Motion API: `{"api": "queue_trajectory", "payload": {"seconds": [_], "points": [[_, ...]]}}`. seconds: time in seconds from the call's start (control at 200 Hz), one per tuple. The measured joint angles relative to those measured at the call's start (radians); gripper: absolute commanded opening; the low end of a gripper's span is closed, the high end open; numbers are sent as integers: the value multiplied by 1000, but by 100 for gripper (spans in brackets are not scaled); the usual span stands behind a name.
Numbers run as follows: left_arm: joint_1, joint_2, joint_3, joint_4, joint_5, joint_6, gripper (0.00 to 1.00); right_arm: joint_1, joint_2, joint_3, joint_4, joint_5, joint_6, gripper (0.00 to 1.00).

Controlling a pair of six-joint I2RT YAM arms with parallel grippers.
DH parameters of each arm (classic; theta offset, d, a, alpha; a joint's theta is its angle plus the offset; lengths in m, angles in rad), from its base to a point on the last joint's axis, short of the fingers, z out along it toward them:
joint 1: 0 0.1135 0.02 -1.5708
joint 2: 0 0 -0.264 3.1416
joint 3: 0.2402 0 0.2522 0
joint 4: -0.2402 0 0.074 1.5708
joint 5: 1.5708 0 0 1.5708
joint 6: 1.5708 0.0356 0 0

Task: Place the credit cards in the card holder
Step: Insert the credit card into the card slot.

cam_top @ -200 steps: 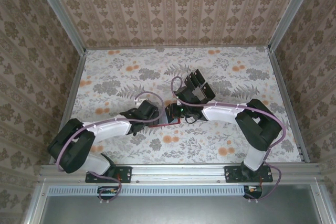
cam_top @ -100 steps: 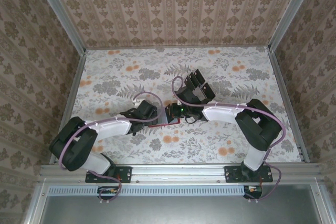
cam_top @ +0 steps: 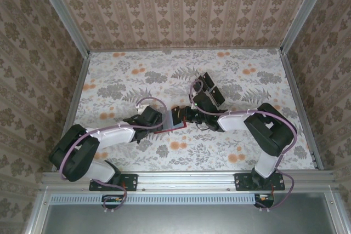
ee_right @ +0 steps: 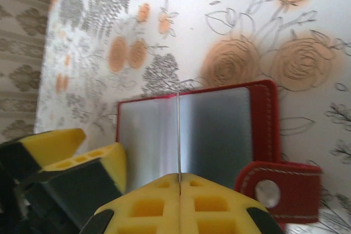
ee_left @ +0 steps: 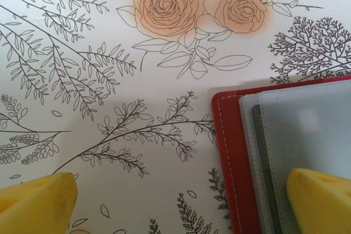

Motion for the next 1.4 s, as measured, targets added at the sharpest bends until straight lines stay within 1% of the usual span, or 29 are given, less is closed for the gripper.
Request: {"api": "queue_trajectory", "payload": {"seconds": [0.15, 0.38, 0.735, 1.4], "points": [[0, 0, -4, 6, 0, -5, 99, 2, 35, -21, 129, -12, 40, 0], [0, -3, -9, 12, 0, -9, 99, 6, 64, -26, 218, -12, 68, 0], [0, -6, -20, 27, 0, -16, 99, 10, 121, -30, 282, -12, 95, 0], [0, -6, -25, 39, 0, -20, 99, 16, 172, -67, 402, -42, 161, 0]]}}
